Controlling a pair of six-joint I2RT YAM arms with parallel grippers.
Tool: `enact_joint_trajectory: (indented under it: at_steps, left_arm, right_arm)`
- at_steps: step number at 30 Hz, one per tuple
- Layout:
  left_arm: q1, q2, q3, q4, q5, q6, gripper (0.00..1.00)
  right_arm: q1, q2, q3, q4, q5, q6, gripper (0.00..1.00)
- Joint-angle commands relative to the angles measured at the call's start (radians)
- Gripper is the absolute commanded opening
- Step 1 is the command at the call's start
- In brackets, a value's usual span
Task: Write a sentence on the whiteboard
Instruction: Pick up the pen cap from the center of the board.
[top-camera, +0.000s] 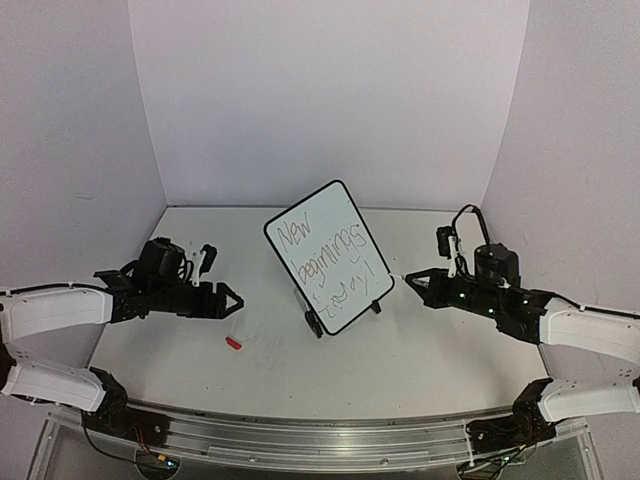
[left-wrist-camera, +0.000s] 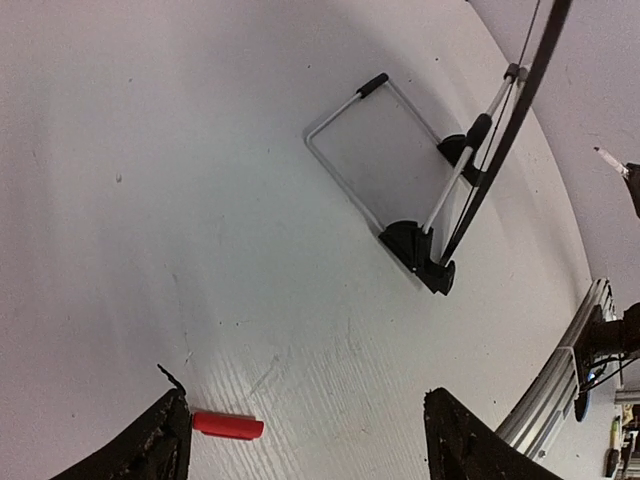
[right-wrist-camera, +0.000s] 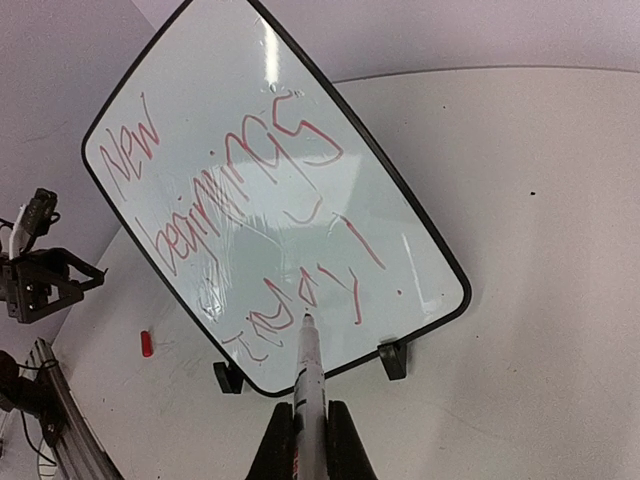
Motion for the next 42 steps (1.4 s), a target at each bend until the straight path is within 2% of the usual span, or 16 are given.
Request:
enact_joint_trajectory:
  at_steps: [1, 9, 12, 15, 22, 42]
  left_arm:
    - [-0.020, 0.011, -0.032, 0.037, -0.020, -0.114, 0.79]
    - [-0.032, 0.114, -0.032, 0.061, -0.027, -0.113, 0.80]
    - [-0.049, 0.149, 0.012, -0.044, -0.098, -0.148, 0.79]
    - [-0.069, 0.116, 0.012, -0.118, -0.159, -0.209, 0.79]
    - [-0.078, 0.097, -0.057, -0.070, -0.115, -0.374, 0.77]
    - [-0.140, 0.281, -0.038, 0.026, -0.114, -0.453, 0.71]
  right_arm:
    - [0.005, 0.013, 0.037, -0.010, -0.062, -0.001, 0.00]
    - [0.009, -0.003, 0.014, -0.026, -0.081, 0.032, 0.00]
    - [0.011, -0.008, 0.012, -0.038, -0.083, 0.036, 0.00]
    - [0.012, -0.011, 0.007, -0.042, -0.075, 0.038, 0.00]
    - [0.011, 0.013, 0.012, -0.035, -0.073, 0.040, 0.00]
    - [0.013, -0.017, -0.001, -0.048, -0.058, 0.047, 0.00]
